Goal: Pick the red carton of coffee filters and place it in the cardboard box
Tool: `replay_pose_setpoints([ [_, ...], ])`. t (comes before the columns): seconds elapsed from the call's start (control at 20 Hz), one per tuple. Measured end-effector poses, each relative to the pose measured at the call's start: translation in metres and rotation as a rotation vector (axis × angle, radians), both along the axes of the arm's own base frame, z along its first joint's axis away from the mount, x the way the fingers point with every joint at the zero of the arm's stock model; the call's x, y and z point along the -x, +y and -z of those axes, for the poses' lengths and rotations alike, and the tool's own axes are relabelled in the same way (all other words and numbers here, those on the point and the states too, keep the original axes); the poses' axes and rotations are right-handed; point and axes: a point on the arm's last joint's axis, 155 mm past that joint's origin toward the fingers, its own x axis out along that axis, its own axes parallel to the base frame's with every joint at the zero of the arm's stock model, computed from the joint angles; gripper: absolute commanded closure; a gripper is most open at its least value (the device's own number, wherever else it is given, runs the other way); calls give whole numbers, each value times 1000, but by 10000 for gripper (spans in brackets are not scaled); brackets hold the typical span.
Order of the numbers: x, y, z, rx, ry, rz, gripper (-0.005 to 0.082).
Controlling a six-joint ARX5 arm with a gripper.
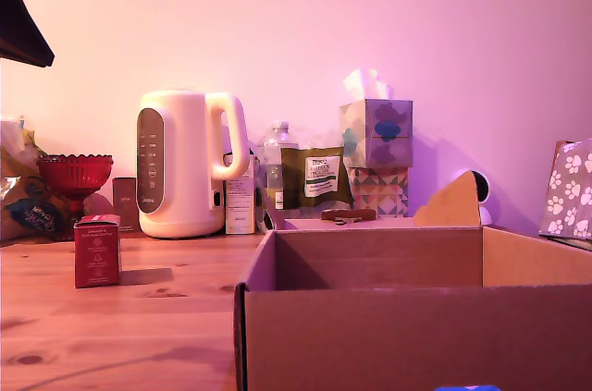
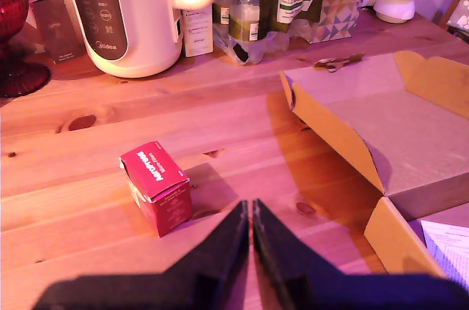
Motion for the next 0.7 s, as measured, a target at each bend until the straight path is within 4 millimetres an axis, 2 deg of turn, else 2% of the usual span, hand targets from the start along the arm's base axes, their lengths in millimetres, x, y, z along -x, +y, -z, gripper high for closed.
replay_pose_setpoints([
  [0.45, 1, -3, -1, 15, 0, 14, 788],
  [0.6, -16, 4, -21, 83, -74, -72, 788],
  [0.7, -30, 9, -25, 97, -103, -117, 788],
])
